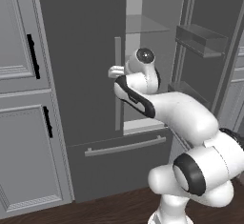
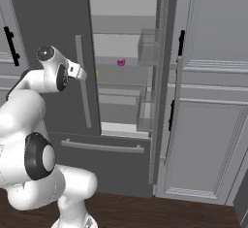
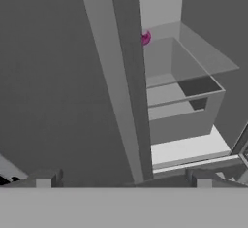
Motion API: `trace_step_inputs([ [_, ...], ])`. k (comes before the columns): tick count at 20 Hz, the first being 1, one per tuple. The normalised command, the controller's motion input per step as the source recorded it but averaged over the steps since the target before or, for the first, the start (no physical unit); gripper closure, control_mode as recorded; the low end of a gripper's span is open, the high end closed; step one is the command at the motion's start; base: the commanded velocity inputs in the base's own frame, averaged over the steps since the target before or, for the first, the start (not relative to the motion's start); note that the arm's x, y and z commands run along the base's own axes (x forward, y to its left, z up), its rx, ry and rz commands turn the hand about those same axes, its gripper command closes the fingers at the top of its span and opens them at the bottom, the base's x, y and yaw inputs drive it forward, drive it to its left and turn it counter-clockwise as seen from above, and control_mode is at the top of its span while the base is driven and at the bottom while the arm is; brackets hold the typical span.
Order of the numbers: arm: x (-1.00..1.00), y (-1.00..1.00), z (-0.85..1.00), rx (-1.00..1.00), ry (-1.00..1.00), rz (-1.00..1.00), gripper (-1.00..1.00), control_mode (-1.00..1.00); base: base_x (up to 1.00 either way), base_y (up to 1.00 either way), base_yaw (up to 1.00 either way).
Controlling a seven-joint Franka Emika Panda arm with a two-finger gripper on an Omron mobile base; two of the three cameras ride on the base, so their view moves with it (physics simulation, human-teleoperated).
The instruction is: Grab a lemon wedge from the fridge and one ice cube from the ice bowl, and put them in the glass of lemonade.
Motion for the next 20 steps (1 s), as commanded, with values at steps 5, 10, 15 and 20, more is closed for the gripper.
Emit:
trace_step_inputs([
  [5, 0.52, 0.00, -0.21, 0.00, 0.00, 0.01, -1.00, -1.00, 0.00, 0.00, 0.00],
  [10, 0.52, 0.00, -0.14, 0.00, 0.00, 0.03, -1.00, -1.00, 0.00, 0.00, 0.00],
  [15, 0.48, 0.00, -0.14, 0.00, 0.00, 0.02, -1.00, -1.00, 0.00, 0.00, 0.00],
  [20, 0.50, 0.04, -0.14, 0.00, 0.00, 0.01, -1.00, -1.00, 0.00, 0.00, 0.00],
])
